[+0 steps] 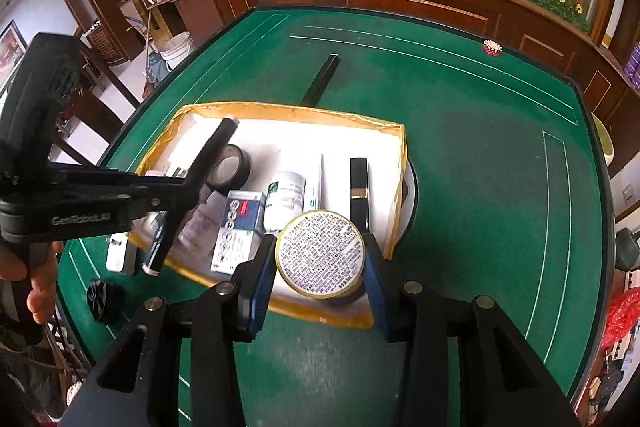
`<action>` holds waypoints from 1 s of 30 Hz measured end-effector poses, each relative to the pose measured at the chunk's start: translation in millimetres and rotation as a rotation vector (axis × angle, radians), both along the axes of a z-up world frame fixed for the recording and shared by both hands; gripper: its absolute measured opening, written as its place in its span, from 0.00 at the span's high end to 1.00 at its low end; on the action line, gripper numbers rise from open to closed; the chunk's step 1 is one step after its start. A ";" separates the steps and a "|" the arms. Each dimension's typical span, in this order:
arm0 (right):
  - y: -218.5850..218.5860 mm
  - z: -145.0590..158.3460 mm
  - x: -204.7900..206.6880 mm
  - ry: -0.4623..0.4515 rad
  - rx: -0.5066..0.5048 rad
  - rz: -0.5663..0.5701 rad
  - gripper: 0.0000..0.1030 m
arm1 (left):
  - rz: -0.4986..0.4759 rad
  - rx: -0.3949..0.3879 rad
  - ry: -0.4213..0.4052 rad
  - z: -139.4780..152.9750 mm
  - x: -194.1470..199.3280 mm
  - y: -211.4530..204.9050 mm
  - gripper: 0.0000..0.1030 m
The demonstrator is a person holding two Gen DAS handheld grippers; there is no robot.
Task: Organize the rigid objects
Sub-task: 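Carry the black marker in the left tool and the tin in the right tool over the tray, then lower and release the black marker from the left tool while the right tool releases the tin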
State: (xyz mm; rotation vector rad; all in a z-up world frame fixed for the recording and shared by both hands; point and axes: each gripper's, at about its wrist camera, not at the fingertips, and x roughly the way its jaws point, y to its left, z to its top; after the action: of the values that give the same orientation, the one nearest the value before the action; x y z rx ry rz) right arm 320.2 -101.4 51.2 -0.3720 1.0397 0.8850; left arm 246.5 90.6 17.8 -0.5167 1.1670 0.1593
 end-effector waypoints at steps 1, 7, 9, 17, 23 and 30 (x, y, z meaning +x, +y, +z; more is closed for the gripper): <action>1.8 -1.0 1.0 0.001 -0.002 -0.002 0.61 | 0.002 -0.006 0.004 -2.8 3.8 2.2 0.85; 12.1 -10.0 10.5 0.013 -0.028 -0.014 0.61 | -0.001 -0.044 0.042 -24.6 25.9 11.0 0.85; 14.2 -13.9 14.6 0.016 -0.039 -0.019 0.61 | -0.002 -0.059 0.047 -30.3 29.9 12.8 0.86; 24.1 -28.2 30.2 0.034 -0.074 -0.031 0.61 | 0.015 -0.079 0.059 -39.4 32.7 28.9 0.86; 43.5 -39.5 34.5 0.055 -0.075 -0.013 0.61 | 0.029 -0.080 0.057 -40.1 26.1 36.2 0.86; 63.4 -45.2 36.8 0.040 -0.048 -0.006 0.61 | 0.029 -0.062 0.062 -38.8 35.2 29.0 0.85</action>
State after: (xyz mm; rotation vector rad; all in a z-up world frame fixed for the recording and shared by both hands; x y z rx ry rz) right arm 357.0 -38.0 6.0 -0.3928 1.1004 0.8661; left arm 281.6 119.6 -21.0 -0.5868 1.2282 0.1660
